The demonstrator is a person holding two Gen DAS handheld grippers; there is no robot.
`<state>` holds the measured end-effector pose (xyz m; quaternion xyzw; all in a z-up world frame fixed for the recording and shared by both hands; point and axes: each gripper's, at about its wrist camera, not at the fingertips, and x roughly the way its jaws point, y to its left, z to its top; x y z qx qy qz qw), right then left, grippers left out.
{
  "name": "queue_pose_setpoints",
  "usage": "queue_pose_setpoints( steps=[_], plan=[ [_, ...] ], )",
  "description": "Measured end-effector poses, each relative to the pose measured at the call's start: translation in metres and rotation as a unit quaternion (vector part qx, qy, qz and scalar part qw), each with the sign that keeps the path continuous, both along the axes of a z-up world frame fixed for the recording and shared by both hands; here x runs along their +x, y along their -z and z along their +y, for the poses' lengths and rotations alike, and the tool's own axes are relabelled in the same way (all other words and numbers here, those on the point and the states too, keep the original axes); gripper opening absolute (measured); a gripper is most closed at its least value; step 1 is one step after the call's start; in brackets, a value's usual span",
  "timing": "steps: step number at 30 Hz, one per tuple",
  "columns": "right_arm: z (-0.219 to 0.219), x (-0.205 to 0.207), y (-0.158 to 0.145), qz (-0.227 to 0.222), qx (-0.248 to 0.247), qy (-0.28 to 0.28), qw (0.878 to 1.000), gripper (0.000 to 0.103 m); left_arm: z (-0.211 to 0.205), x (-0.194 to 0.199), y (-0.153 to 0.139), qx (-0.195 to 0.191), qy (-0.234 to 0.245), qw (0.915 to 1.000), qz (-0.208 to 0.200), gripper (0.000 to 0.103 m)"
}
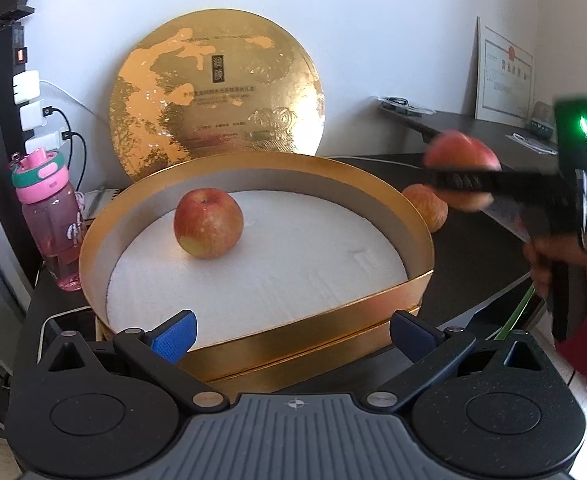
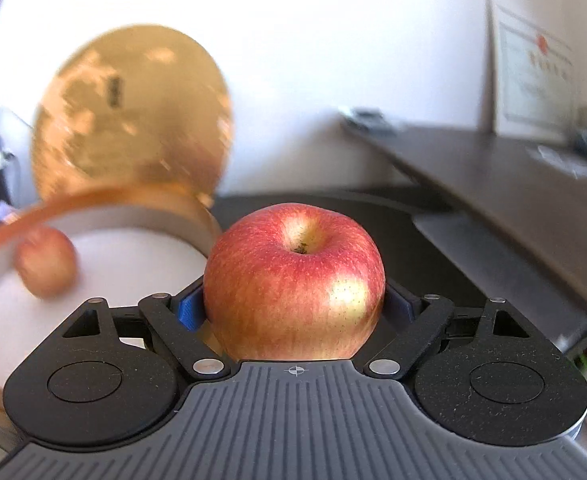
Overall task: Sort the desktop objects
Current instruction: 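Lift the apple with the right tool and carry it over the foam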
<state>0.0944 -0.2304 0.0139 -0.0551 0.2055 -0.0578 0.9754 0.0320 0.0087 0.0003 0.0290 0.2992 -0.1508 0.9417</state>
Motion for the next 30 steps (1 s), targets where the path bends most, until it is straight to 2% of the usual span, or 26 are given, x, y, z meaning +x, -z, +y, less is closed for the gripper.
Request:
queue_pose_setpoints(
  steps=[3,6,12,17,20,22,25,30],
  plan=[
    [0.03,0.015,-0.016,-0.002,-0.001,-0.042,0.999,0.087,0.01,0.0,0.0,-0.006,-0.007,1.0,-0.003,0.102],
    [0.06,0.04,-0.02,0.018,0.001,-0.081,0.997,0.087,0.02,0.0,0.0,-0.009,-0.014,0.9998,-0.004,0.102],
    [0.118,0.101,0.007,0.097,-0.024,-0.126,0.987,0.086,0.038,0.003,0.003,-0.018,-0.03,0.9994,-0.003,0.102],
    [0.133,0.146,0.032,0.174,-0.031,-0.114,0.978,0.086,0.045,0.006,0.006,-0.026,-0.03,0.9992,0.001,0.102],
    [0.136,0.16,0.039,0.197,-0.034,-0.109,0.974,0.086,0.045,0.006,0.008,-0.029,-0.025,0.9993,0.003,0.102],
    [0.137,0.167,0.045,0.209,-0.05,-0.098,0.972,0.086,0.045,0.006,0.009,-0.029,-0.022,0.9993,0.005,0.102],
    [0.131,0.177,0.051,0.222,-0.033,-0.09,0.97,0.086,0.045,0.006,0.011,-0.03,-0.022,0.9993,0.009,0.102],
    [0.13,0.18,0.058,0.215,-0.037,-0.083,0.972,0.087,0.044,0.005,0.011,-0.028,-0.021,0.9993,0.012,0.102]
  ],
)
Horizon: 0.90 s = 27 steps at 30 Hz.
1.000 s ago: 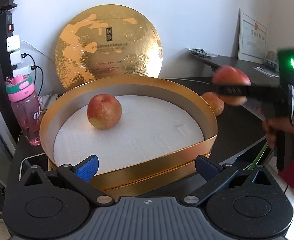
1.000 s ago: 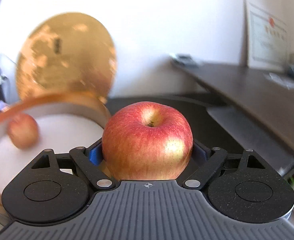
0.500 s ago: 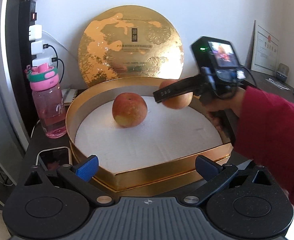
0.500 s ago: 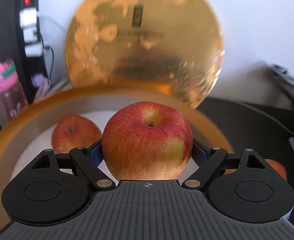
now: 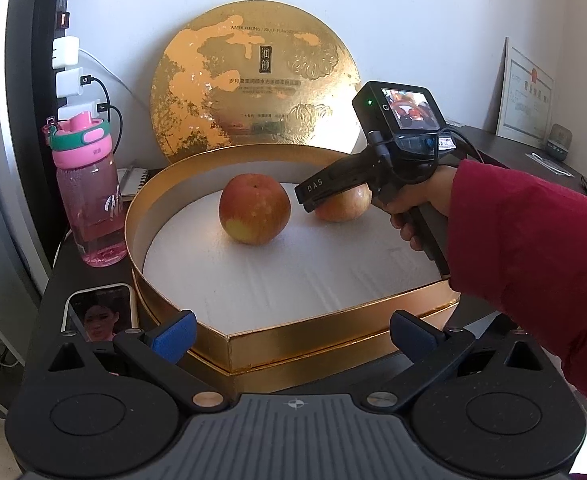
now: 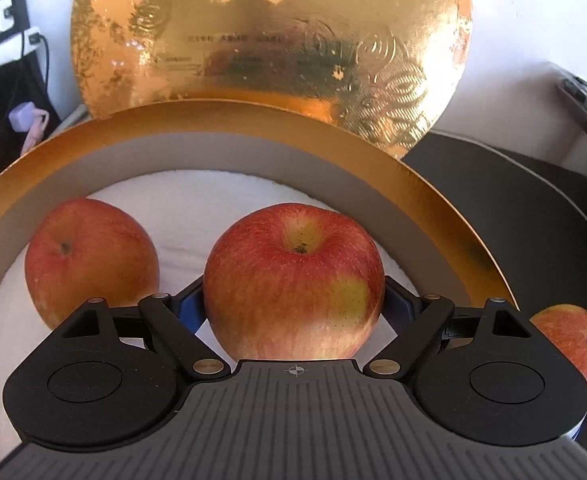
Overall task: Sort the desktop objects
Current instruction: 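Lift the apple with the right tool and carry it over the foam, then lower the apple onto the foam and open the right tool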
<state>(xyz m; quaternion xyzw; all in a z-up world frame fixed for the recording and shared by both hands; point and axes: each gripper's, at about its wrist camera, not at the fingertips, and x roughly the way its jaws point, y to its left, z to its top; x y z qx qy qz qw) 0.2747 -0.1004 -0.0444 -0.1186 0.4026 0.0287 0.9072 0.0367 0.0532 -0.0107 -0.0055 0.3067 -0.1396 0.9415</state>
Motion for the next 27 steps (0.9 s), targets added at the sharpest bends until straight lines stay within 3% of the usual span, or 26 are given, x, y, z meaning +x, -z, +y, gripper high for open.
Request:
queue_pose_setpoints(
  steps=[14,17,21,27],
  plan=[
    [-0.003,-0.003,0.0,0.044,-0.013,-0.002,0.999,0.092,-0.005,-0.005,-0.004,0.016,-0.005,0.9999,-0.001,0.102],
    [-0.003,-0.008,-0.007,0.036,-0.013,0.0,0.999,0.097,-0.007,-0.006,-0.006,0.02,-0.007,0.9998,-0.002,0.102],
    [-0.008,-0.026,-0.02,0.027,-0.003,-0.003,1.0,0.098,-0.011,-0.009,-0.008,0.023,-0.007,0.9997,-0.004,0.102],
    [-0.027,-0.073,-0.051,-0.014,0.051,-0.012,0.999,0.1,-0.019,-0.011,-0.01,0.029,-0.003,0.9996,-0.005,0.102]
  ],
)
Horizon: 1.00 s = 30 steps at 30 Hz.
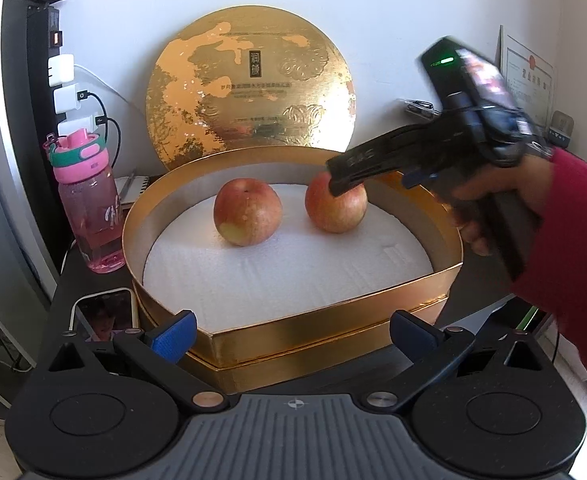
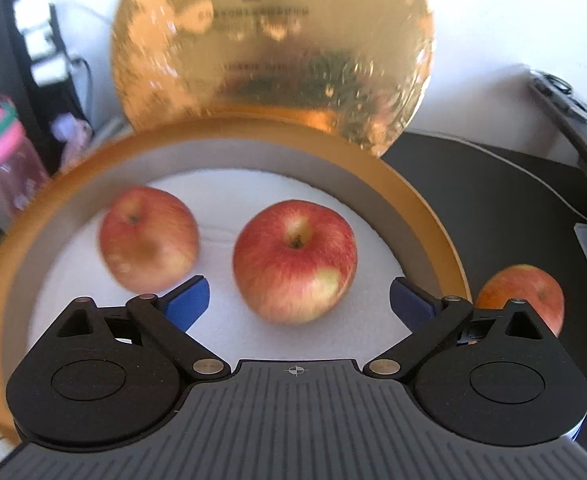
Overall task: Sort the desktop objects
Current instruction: 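Lower the apple onto the foam and open the right tool, then move the right tool to the last red apple on the desk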
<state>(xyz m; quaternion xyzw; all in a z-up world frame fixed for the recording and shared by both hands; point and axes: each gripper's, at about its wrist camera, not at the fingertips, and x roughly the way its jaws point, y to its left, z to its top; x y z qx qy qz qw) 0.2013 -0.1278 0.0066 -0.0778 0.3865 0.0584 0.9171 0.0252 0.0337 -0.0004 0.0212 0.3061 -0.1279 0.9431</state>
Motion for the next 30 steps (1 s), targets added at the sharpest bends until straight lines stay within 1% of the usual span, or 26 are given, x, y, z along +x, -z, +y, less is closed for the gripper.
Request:
queue_pose_setpoints(
  steps=[2,6,10,15,19,22,27,30],
  plan=[
    [-0.009,-0.016,-0.009,-0.012,0.023,0.001,1.0,0.1,-0.004,-0.001,-0.001,0.003,0.002,1.0,-0.002,0.102],
    [-0.024,-0.047,-0.023,-0.035,0.053,0.01,0.998,0.1,-0.01,-0.004,-0.002,0.01,0.003,0.9999,-0.001,0.102],
    [-0.036,-0.078,-0.032,-0.059,0.07,0.02,0.996,0.1,-0.015,-0.003,-0.001,0.014,0.002,0.9999,0.004,0.102],
    [-0.052,-0.11,-0.031,-0.082,0.071,0.049,0.993,0.1,-0.023,-0.002,-0.001,0.02,0.007,0.9997,0.007,0.102],
    [-0.066,-0.123,-0.027,-0.086,0.077,0.068,0.991,0.1,-0.03,0.0,0.0,0.022,0.011,0.9996,0.01,0.102],
    [-0.08,-0.129,-0.026,-0.095,0.071,0.093,0.989,0.1,-0.034,0.004,0.0,0.021,0.013,0.9996,0.011,0.102],
    [-0.105,-0.133,-0.021,-0.118,0.058,0.137,0.982,0.1,-0.043,0.014,0.0,0.019,0.016,0.9995,0.017,0.102],
    [-0.121,-0.131,-0.014,-0.129,0.057,0.157,0.977,0.1,-0.049,0.019,0.001,0.02,0.022,0.9994,0.017,0.102]
  ],
)
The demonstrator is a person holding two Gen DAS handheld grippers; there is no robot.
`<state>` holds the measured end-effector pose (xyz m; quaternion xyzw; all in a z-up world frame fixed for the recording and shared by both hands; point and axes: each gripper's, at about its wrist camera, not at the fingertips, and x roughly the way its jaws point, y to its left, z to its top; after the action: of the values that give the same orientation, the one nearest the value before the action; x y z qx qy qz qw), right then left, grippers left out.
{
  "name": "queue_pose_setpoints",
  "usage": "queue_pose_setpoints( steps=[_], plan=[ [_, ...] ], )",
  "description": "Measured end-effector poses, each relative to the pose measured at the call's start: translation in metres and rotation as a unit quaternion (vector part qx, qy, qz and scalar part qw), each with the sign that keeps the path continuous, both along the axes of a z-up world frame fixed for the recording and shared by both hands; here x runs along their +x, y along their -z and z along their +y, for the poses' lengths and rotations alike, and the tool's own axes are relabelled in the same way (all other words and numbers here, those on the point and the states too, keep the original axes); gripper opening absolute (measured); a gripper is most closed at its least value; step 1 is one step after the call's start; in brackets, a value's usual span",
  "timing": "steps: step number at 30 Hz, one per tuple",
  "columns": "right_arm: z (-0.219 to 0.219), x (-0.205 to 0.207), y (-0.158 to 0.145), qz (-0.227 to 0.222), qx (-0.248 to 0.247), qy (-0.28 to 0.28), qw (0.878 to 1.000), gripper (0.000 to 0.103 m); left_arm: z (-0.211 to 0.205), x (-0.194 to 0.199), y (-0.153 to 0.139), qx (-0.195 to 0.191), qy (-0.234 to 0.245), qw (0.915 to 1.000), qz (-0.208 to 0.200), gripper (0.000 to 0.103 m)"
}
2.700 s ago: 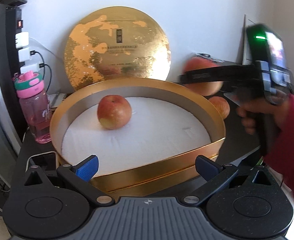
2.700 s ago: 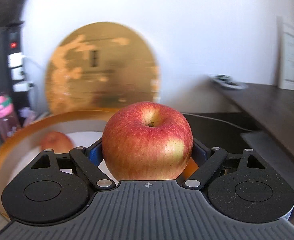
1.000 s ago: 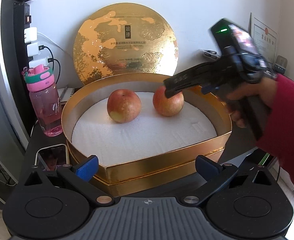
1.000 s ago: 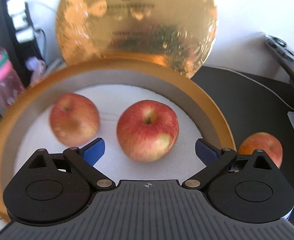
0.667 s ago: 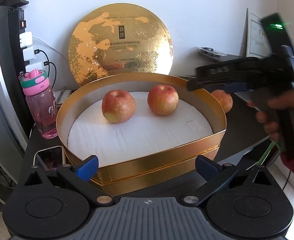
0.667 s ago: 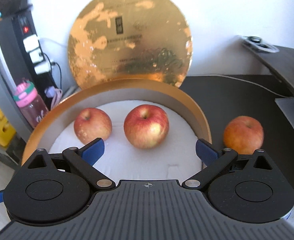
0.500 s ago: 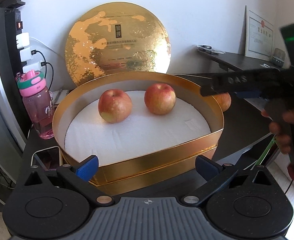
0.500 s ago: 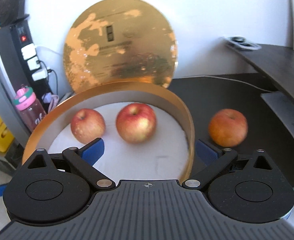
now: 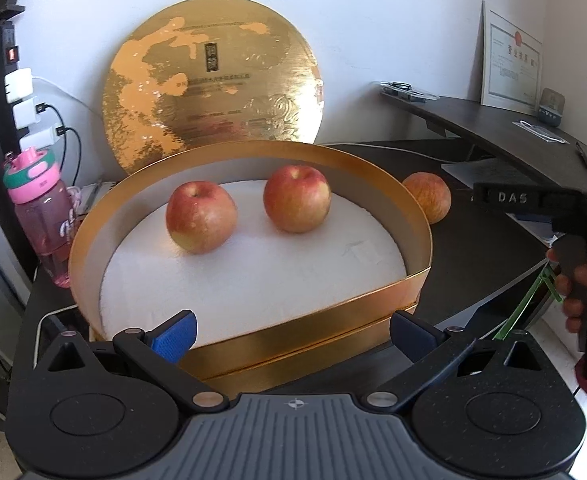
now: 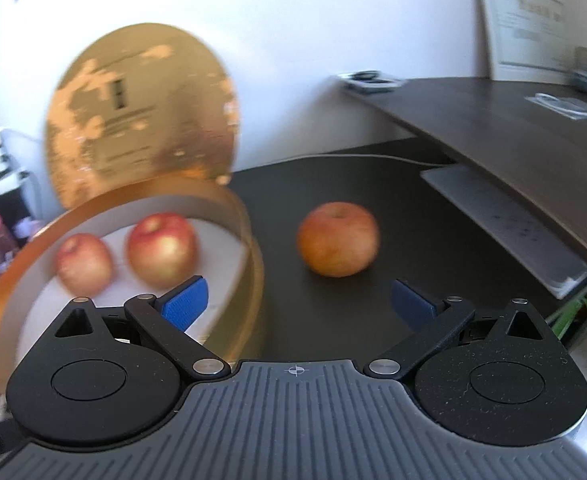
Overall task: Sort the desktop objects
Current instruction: 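Move the right tool to the last red apple on the desk, then close the right tool around the last red apple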
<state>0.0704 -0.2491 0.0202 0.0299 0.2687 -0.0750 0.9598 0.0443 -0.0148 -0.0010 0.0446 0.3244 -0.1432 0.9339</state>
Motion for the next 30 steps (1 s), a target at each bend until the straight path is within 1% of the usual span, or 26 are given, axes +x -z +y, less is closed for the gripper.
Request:
queue_pose_setpoints(
  steps=[3,5,7,9,11,13,19,25,27,30],
  plan=[
    [-0.017,0.008,0.012,-0.014,0.008,-0.006,1.0,0.097,-0.005,0.004,0.001,0.002,0.005,1.0,0.001,0.102],
    [-0.025,0.017,0.019,-0.019,0.005,-0.014,1.0,0.094,-0.007,0.007,0.002,0.003,0.006,1.0,0.001,0.102],
    [-0.033,0.028,0.024,-0.021,0.004,-0.012,1.0,0.094,-0.008,0.011,0.002,0.003,0.007,1.0,0.001,0.102],
    [-0.045,0.038,0.028,-0.023,0.013,-0.008,1.0,0.095,-0.01,0.015,0.003,0.003,0.006,1.0,0.003,0.102],
    [-0.054,0.049,0.031,-0.025,0.028,-0.007,0.999,0.099,-0.012,0.02,0.004,0.003,0.005,1.0,0.006,0.102],
    [-0.061,0.063,0.034,-0.02,0.041,-0.007,0.999,0.1,-0.014,0.023,0.005,0.003,0.005,0.9999,0.008,0.102],
    [-0.065,0.103,0.046,-0.006,0.031,-0.014,0.999,0.1,-0.02,0.031,0.008,0.008,0.008,0.9999,0.013,0.102],
    [-0.068,0.131,0.058,0.005,0.029,-0.019,0.999,0.1,-0.021,0.036,0.011,0.012,0.002,0.9997,0.019,0.102],
    [-0.069,0.136,0.061,0.005,0.036,-0.016,0.999,0.1,-0.02,0.036,0.011,0.013,0.001,0.9997,0.019,0.102],
    [-0.07,0.143,0.065,0.008,0.051,-0.019,0.998,0.096,-0.02,0.035,0.011,0.012,0.001,0.9997,0.019,0.102]
  ],
)
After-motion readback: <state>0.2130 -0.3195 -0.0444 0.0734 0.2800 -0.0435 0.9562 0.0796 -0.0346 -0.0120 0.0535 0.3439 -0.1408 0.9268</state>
